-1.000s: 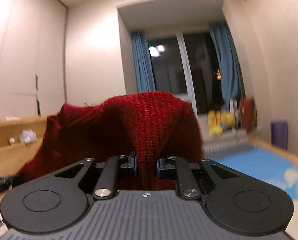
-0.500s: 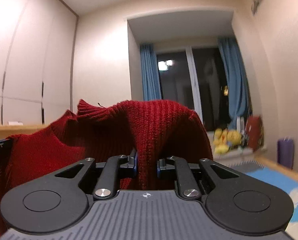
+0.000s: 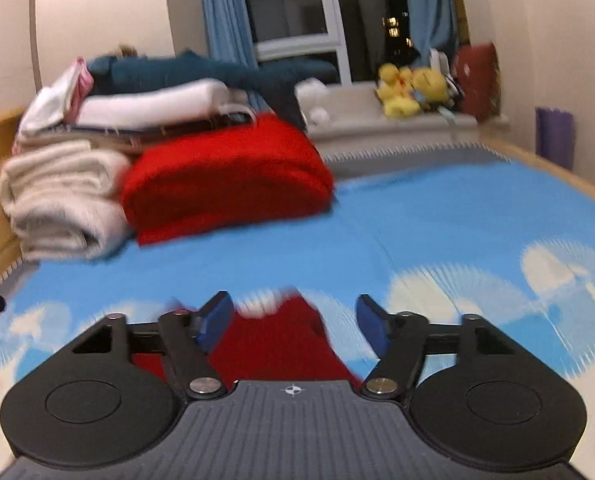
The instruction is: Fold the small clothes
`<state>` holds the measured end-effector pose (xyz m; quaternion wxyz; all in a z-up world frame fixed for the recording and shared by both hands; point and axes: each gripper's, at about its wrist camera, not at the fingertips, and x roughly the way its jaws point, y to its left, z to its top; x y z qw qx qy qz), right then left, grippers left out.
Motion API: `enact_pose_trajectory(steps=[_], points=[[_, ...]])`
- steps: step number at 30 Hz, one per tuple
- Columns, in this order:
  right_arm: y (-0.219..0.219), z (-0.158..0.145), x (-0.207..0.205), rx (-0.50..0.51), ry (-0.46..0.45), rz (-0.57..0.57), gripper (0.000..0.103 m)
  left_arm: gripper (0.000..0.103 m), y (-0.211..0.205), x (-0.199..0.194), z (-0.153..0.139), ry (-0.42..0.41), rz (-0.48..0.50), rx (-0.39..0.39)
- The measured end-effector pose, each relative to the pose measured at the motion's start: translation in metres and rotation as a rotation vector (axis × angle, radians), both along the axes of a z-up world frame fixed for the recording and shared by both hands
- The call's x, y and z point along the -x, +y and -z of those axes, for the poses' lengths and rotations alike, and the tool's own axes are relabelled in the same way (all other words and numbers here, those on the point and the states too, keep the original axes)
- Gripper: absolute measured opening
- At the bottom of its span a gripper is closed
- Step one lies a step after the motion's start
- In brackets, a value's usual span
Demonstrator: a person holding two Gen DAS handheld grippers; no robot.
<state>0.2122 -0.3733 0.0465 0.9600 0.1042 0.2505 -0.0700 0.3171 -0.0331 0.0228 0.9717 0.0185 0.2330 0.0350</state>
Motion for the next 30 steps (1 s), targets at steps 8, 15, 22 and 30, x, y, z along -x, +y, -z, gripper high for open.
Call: enact_pose_trajectory(steps=[8,15,22,30], points=[[-0.077,0.102,0.103,-0.381,0.21,0.329,0.075,0.089,0.018,0.132,0.066,0.281,0.001,0.07],[-0.053,0.144,0.104,-0.397,0.482,0.279,0.058,0.089,0.015,0.144,0.123,0.478,0.058,-0.157],[0.026,0.092,0.12,-0.316,0.336,0.066,0.007,0.043,0.066,0.117,0.122,0.548,0.0,0.008],[0.126,0.102,0.101,-0.355,0.434,-0.302,0.008,0.048,0.097,0.11,0.119,0.547,-0.087,0.015]])
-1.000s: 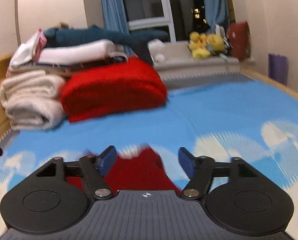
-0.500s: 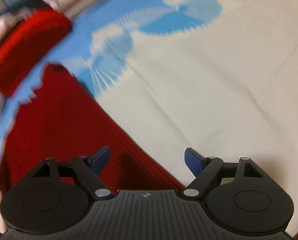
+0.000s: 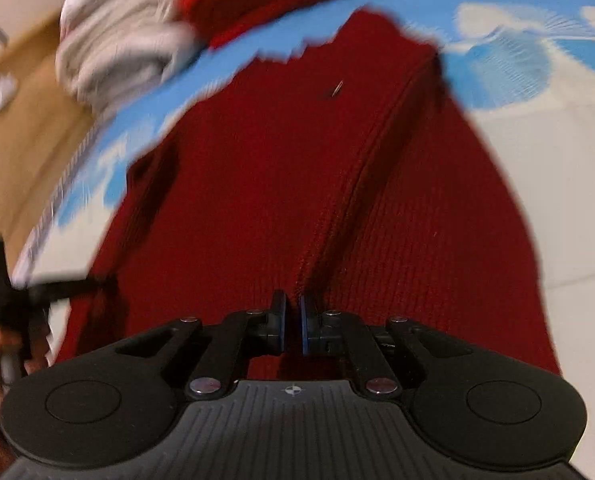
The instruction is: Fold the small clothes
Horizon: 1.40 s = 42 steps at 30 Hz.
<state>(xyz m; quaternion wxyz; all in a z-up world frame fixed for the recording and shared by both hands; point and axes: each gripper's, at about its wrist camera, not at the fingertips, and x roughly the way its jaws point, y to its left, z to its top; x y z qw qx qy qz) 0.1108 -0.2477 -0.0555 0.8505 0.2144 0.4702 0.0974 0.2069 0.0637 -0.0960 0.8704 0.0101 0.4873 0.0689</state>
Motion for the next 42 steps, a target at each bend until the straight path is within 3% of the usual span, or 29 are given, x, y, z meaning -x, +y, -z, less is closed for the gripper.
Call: enact_pose_trajectory(steps=[3,4,5,6,9,11,13,15,19,20,21,25,28,31,32,33,35,38,42], points=[[-0.026,0.0,-0.007,-0.178,0.021,0.045,0.02,0.057,-0.004,0.004,0.002,-0.008,0.017,-0.051],[-0.042,0.0,-0.009,-0.235,0.021,0.074,0.028,0.06,-0.005,0.006,0.003,-0.011,0.022,-0.068],[-0.059,-0.007,-0.007,-0.259,0.001,0.134,0.045,0.062,-0.008,0.005,0.002,-0.012,0.025,-0.081],[-0.081,-0.015,-0.007,-0.263,-0.053,0.219,0.053,0.064,-0.008,0.005,0.001,-0.014,0.024,-0.091],[-0.139,-0.031,0.015,-0.169,-0.195,0.511,0.055,0.066,-0.008,0.007,0.001,-0.016,0.021,-0.098],[-0.162,-0.023,0.018,-0.018,-0.132,0.615,0.053,0.066,-0.01,0.007,0.0,-0.015,0.022,-0.102],[-0.17,-0.005,0.013,0.014,-0.013,0.59,0.051,0.066,-0.013,0.004,0.0,-0.014,0.021,-0.106],[-0.163,0.01,0.007,-0.05,0.071,0.507,0.051,0.066,-0.017,-0.002,0.0,-0.012,0.016,-0.104],[-0.115,0.029,-0.012,0.002,0.145,0.331,0.051,0.066,-0.022,-0.01,0.003,-0.011,0.009,-0.105],[-0.1,0.028,-0.015,0.082,0.129,0.307,0.044,0.066,-0.024,-0.011,0.003,-0.011,0.012,-0.11],[-0.09,0.024,-0.019,0.165,0.115,0.263,0.014,0.066,-0.026,-0.011,0.004,-0.011,0.015,-0.116],[-0.085,-0.009,-0.018,0.222,0.028,0.261,0.013,0.067,-0.026,-0.012,0.003,-0.012,0.014,-0.118],[-0.108,-0.063,-0.018,0.553,-0.128,0.326,0.013,0.069,-0.02,-0.012,0.003,-0.009,0.003,-0.1],[-0.15,-0.114,-0.023,0.901,-0.306,0.519,0.014,0.073,-0.021,-0.013,0.004,-0.009,0.002,-0.113],[-0.166,-0.124,-0.024,0.981,-0.351,0.615,0.02,0.074,-0.022,-0.013,0.004,-0.008,-0.002,-0.118],[-0.18,-0.131,-0.023,1.019,-0.373,0.688,0.043,0.074,-0.022,-0.013,0.004,-0.007,-0.004,-0.117],[-0.201,-0.136,-0.016,1.009,-0.336,0.83,0.075,0.075,-0.024,-0.014,0.003,-0.005,-0.008,-0.111],[-0.203,-0.118,0.01,0.771,-0.282,0.847,0.078,0.078,-0.026,-0.014,0.0,-0.007,-0.012,-0.108],[-0.156,-0.071,0.035,0.467,-0.176,0.664,0.077,0.08,-0.031,-0.012,-0.001,-0.007,0.007,-0.109]])
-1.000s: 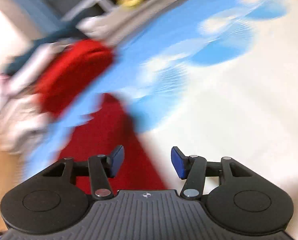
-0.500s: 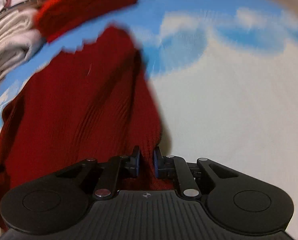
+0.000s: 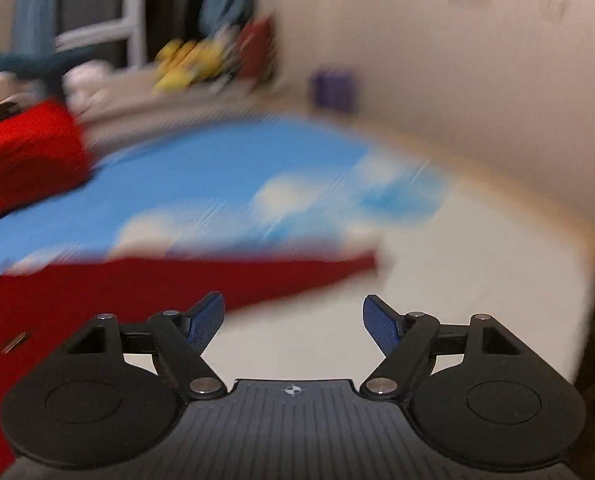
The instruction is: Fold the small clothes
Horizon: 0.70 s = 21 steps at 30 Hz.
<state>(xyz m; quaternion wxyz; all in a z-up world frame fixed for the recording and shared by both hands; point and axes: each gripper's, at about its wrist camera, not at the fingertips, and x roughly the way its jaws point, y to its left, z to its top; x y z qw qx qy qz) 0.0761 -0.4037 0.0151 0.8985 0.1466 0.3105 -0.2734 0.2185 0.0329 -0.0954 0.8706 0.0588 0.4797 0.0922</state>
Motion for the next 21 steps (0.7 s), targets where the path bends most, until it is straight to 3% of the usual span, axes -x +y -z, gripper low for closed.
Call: enact_pose_trajectory(steps=[2,4,8,10,13,14,15,17,19,21], points=[[0.036,0.021,0.013,-0.094,0.008,-0.131,0.077,0.081,-0.001,0.001,-0.001,-0.002,0.007,-0.006],[0.083,0.03,0.002,-0.114,0.046,-0.324,0.077,0.082,-0.001,0.003,-0.002,-0.005,0.009,-0.006],[0.166,0.032,0.012,0.02,0.027,-0.681,0.087,0.084,0.001,0.008,-0.004,-0.011,0.013,-0.006],[0.193,0.036,0.021,0.107,0.03,-0.767,0.09,0.085,0.002,0.01,-0.004,-0.008,0.021,-0.008],[0.225,0.052,0.026,0.193,0.119,-0.851,0.089,0.085,0.002,0.013,-0.003,0.002,0.035,-0.009],[0.23,0.062,0.02,0.213,0.147,-0.856,0.08,0.085,0.002,0.014,-0.003,0.005,0.04,-0.01],[0.229,0.07,0.014,0.233,0.179,-0.853,0.047,0.085,0.004,0.016,-0.003,0.006,0.044,-0.011],[0.224,0.069,0.016,0.238,0.193,-0.825,0.017,0.085,0.007,0.017,-0.005,0.003,0.044,-0.011],[0.209,0.051,0.023,0.217,0.167,-0.737,0.016,0.085,0.012,0.018,-0.008,-0.004,0.031,0.001],[0.18,0.032,0.039,0.163,0.109,-0.577,0.016,0.085,0.016,0.018,-0.01,-0.008,0.017,0.014]])
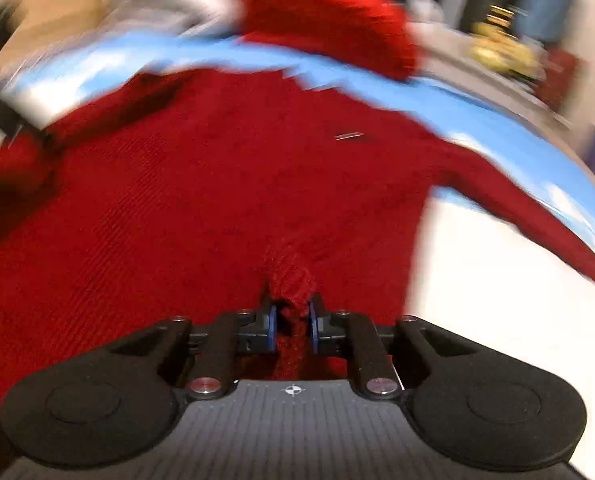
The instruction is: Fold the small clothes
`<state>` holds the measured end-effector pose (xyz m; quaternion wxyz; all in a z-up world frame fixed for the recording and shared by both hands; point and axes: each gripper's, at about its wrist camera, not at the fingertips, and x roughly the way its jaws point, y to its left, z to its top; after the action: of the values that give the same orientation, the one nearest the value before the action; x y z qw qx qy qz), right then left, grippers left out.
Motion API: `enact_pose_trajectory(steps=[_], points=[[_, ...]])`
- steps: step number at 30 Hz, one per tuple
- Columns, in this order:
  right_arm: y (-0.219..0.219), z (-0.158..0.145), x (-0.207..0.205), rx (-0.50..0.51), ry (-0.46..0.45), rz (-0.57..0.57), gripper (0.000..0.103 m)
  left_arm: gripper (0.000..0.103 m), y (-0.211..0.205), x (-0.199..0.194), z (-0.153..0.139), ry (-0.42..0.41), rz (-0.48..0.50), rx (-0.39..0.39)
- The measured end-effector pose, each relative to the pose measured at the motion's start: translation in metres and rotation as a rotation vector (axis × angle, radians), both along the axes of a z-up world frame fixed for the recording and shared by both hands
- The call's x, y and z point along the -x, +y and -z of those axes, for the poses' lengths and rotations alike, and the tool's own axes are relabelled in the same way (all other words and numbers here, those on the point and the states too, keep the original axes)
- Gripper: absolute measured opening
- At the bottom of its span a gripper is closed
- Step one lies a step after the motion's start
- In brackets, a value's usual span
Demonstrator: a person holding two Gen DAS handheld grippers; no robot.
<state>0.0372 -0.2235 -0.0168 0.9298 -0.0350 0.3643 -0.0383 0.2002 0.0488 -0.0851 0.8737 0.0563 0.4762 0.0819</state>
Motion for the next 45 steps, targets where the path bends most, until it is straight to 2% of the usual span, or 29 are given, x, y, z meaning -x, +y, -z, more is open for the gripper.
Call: enact_pose_trajectory(steps=[3,5,6,7,8,9,10,11,14,17,20,23,25,28,33,45], points=[[-0.079,-0.019,0.026,-0.158,-0.006,0.323,0.015,0.085,0.003,0.0,-0.003,0.001,-0.015,0.015],[-0.139,-0.009,0.046,-0.336,0.033,0.542,0.016,0.085,0.001,0.001,-0.005,0.001,-0.012,0.023],[-0.16,-0.001,0.057,-0.326,0.068,0.712,0.019,0.086,0.0,0.002,-0.005,0.002,-0.007,0.024],[-0.174,0.004,0.065,-0.285,0.087,0.835,0.021,0.087,-0.001,0.003,-0.005,0.001,-0.004,0.021],[-0.186,0.007,0.075,-0.295,0.083,0.925,0.034,0.089,-0.002,0.004,-0.006,-0.003,0.0,0.013],[-0.195,0.007,0.083,-0.372,0.073,0.959,0.051,0.09,-0.003,0.005,-0.006,-0.006,0.003,0.006],[-0.197,0.004,0.085,-0.436,0.048,0.937,0.056,0.091,-0.002,0.006,-0.007,-0.011,0.002,-0.002],[-0.194,-0.001,0.084,-0.458,0.014,0.88,0.058,0.091,-0.002,0.007,-0.007,-0.017,-0.001,-0.011],[-0.165,-0.011,0.053,-0.371,0.018,0.683,0.071,0.091,0.002,0.009,-0.01,-0.032,-0.009,-0.035],[-0.143,-0.017,0.015,-0.33,0.037,0.562,0.074,0.091,0.009,0.008,-0.011,-0.049,-0.023,-0.069],[-0.129,-0.016,-0.027,-0.327,0.043,0.489,0.076,0.091,0.012,0.004,-0.011,-0.053,-0.017,-0.121],[-0.104,-0.003,-0.049,-0.307,0.044,0.462,0.076,0.091,0.017,0.002,-0.012,-0.062,-0.02,-0.153],[-0.093,0.008,-0.062,-0.264,0.091,0.461,0.076,0.091,0.02,0.001,-0.014,-0.069,-0.021,-0.162],[-0.079,0.008,-0.079,-0.304,0.109,0.378,0.076,0.091,0.025,0.001,-0.013,-0.066,-0.015,-0.175],[-0.058,0.005,-0.08,-0.256,0.101,0.318,0.077,0.091,0.029,0.002,-0.011,-0.053,-0.023,-0.162],[-0.068,0.024,-0.094,-0.322,0.153,0.37,0.077,0.091,0.034,0.011,-0.001,-0.021,-0.004,-0.172]])
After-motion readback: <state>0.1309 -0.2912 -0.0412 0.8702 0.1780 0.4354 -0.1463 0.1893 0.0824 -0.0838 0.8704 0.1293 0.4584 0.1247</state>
